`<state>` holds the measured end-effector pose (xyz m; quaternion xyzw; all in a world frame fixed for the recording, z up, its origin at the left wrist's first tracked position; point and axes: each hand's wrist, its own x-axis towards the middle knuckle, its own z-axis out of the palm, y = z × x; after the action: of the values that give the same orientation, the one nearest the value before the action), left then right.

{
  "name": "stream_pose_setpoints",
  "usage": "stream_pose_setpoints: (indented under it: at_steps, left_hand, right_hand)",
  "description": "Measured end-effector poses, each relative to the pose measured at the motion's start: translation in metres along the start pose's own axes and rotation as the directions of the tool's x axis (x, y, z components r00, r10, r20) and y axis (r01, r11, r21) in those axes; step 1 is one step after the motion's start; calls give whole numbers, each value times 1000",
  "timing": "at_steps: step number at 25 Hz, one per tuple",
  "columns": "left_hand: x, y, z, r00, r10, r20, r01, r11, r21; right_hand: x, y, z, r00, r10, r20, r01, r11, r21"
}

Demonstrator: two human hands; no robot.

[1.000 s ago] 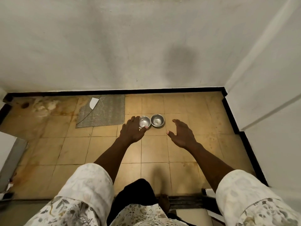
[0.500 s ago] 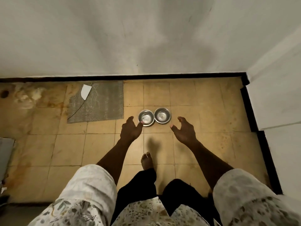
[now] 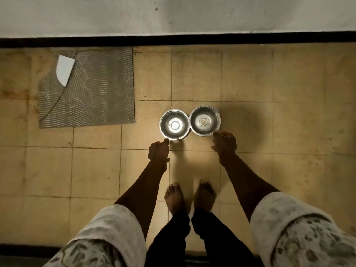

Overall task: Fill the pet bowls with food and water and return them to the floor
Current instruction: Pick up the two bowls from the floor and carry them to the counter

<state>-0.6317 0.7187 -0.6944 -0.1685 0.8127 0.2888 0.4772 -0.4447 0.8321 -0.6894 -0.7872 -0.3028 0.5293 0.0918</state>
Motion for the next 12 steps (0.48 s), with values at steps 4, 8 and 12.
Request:
stream_pose_setpoints:
  at_steps: [4, 8, 12]
  left_hand:
    - [123, -35, 51, 993, -97, 65, 104, 988, -116]
    - [185, -50, 83, 983, -107, 151, 129, 981, -148]
    - [206, -50, 102, 980, -90, 179, 134, 959, -251]
  right_hand:
    - [106, 57, 48, 994, 102, -31, -98, 990, 96]
    - [182, 98, 85, 984, 180, -1, -175, 961, 214]
    - [199, 103, 106, 987, 157, 22, -157, 948, 277]
